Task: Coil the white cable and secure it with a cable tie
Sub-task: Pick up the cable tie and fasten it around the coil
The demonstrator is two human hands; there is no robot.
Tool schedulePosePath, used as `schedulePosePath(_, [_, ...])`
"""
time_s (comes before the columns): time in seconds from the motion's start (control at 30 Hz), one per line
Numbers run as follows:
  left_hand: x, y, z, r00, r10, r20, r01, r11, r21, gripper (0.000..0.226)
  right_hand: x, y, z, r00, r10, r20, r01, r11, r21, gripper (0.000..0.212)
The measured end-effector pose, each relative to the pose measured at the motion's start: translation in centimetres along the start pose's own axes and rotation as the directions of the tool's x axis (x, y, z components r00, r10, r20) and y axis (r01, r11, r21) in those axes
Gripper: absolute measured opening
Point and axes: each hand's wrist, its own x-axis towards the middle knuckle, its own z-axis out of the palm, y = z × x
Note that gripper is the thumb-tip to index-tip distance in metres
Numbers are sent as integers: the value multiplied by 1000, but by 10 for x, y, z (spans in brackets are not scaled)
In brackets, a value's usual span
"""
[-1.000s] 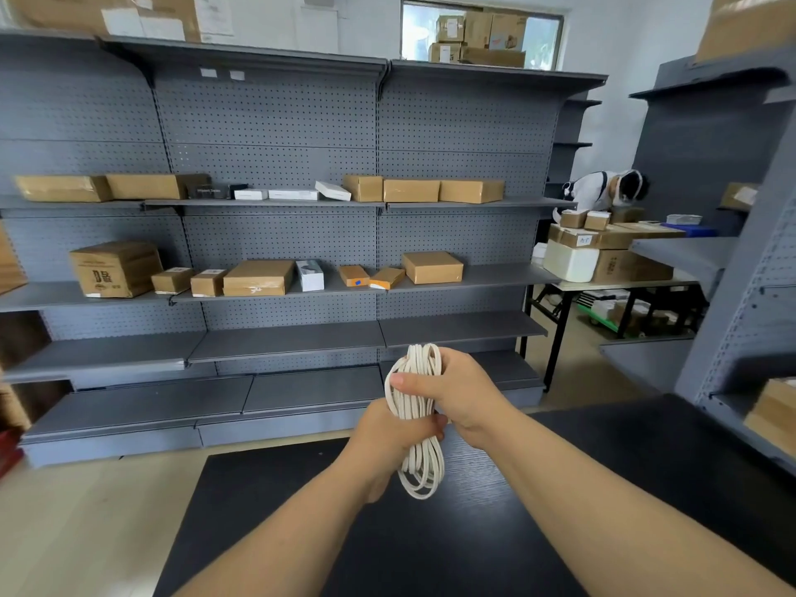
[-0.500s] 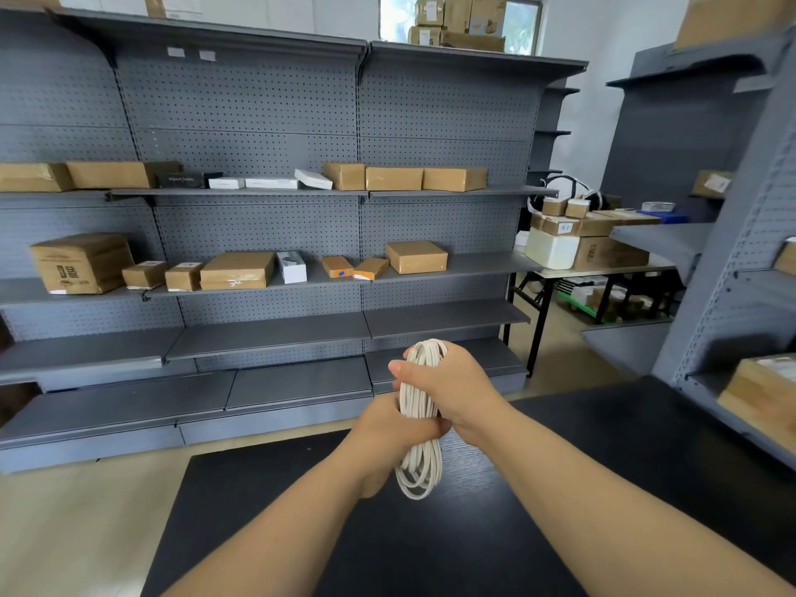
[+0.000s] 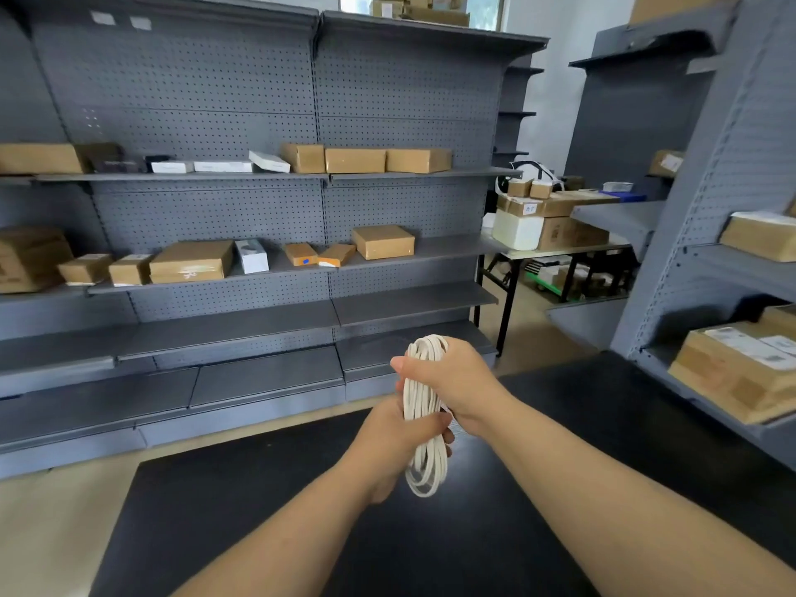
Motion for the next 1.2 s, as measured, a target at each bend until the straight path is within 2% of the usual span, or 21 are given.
schedulePosePath(0.1, [14,-6,23,1000,13,-4,-12,998,62,11,1,6,-25,999,32,-6,-32,999,-3,21])
schedulePosePath(0.17, [25,-12,38,1000,-3,-9,3,997,72,10,3,10,-49,998,54,39,-52,998,-42,27])
schedulePosePath(0.27, [42,-25,55,999,-52,-17,53,993,107,8,2,21,-88,994,76,74,-74,997,-37,24])
schedulePosePath(0.33, [54,-38,66,996,-82,-21,84,988,131,9,2,35,-118,994,109,-16,-109,994,-19,32])
schedulePosePath(0.4, [66,-51,77,993,-117,-31,121,980,158,8,4,55,-148,974,137,-179,-156,983,-96,38])
schedulePosePath(0.53, [91,-78,102,985,-168,-45,174,964,201,9,5,111,-206,882,182,-436,-317,912,-261,37])
schedulePosePath(0.63, [106,-97,119,980,-189,-56,197,949,248,8,6,155,-246,830,204,-518,-437,815,-380,39])
schedulePosePath(0.87, [131,-129,145,964,-256,-70,265,922,282,5,-3,231,-308,746,383,-544,-665,441,-602,21])
schedulePosePath(0.97, [135,-139,153,958,-280,-65,287,917,279,3,-2,255,-308,737,413,-535,-660,264,-704,23])
schedulePosePath(1.03, [138,-144,154,953,-296,-67,302,909,287,4,0,266,-304,754,382,-535,-629,185,-755,23])
schedulePosePath(1.2, [144,-156,151,945,-318,-75,325,895,307,3,5,279,-299,804,324,-498,-552,97,-828,25])
